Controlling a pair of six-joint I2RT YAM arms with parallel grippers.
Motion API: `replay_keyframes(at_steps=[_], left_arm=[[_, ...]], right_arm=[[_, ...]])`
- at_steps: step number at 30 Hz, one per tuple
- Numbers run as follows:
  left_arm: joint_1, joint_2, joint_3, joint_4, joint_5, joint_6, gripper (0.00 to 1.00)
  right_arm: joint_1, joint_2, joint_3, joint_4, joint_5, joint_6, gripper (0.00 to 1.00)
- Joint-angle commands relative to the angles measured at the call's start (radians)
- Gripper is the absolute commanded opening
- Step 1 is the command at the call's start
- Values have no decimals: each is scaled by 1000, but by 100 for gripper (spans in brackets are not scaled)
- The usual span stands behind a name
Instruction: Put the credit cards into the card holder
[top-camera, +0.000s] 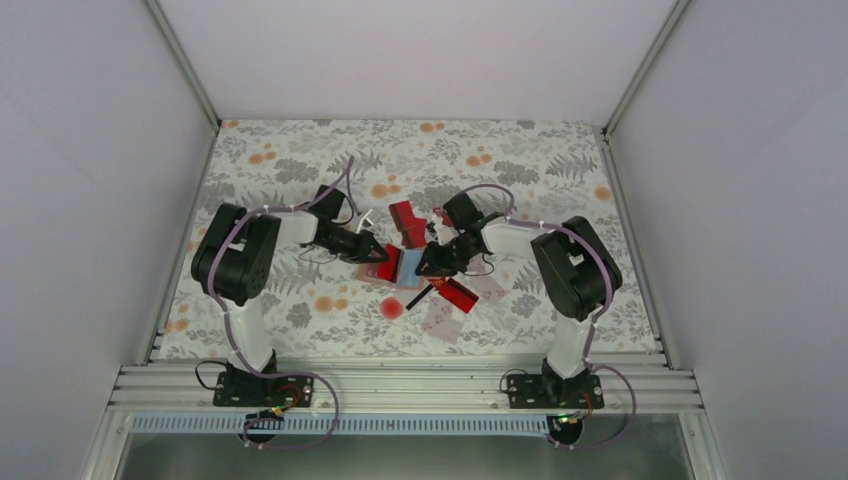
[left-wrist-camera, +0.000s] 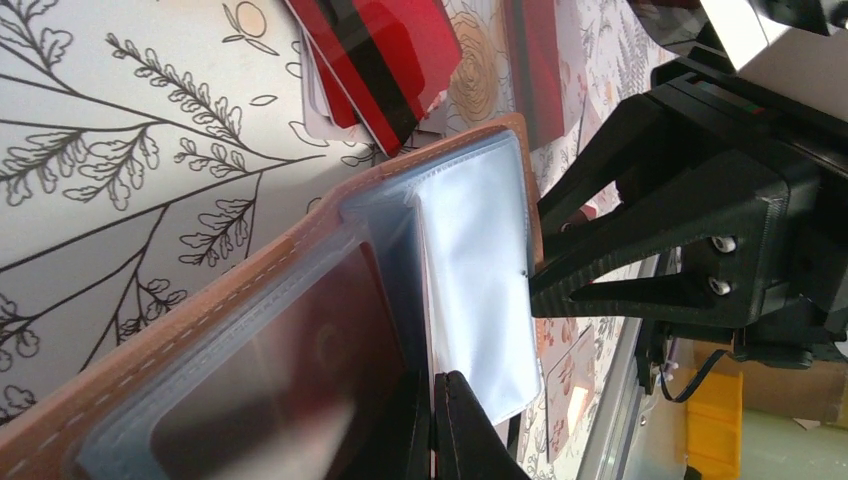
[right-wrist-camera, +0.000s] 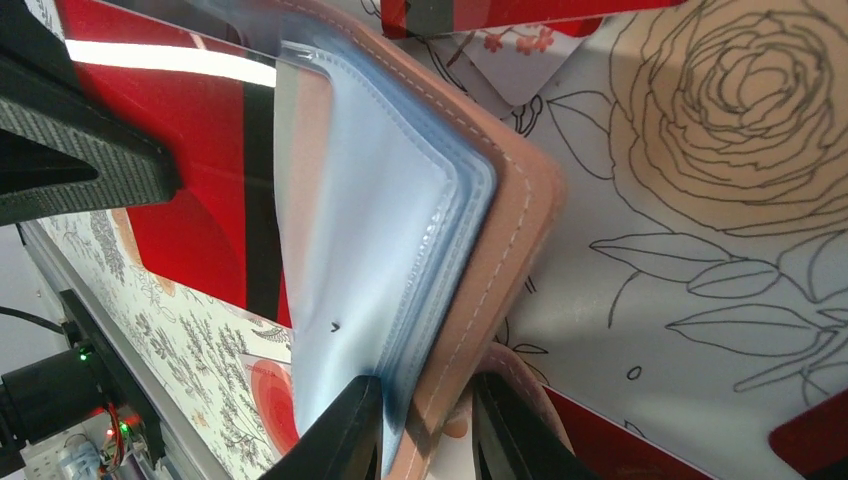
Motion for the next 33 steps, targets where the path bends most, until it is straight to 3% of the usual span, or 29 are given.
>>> replay_keyframes(at_steps=[1,9,13,17,33], left_arm=[[-9,-21,-30,108,69,10,2],[-8,-4,-45,156,109,-61,2],[-9,6,14,17,-65,-30,2],[-8,-34,26,-42,-150,-15,2],[-31,-71,-61,58,-261,-55,3]], right_arm=[[27,129,-50,-44,154,-20,24],[28,133,-11,-140,291,-48,22],[29,110,28,-219,378,-79,21],[30,103,29,-223,374,-96,21],[61,253,-30,-102,356,-121,18]])
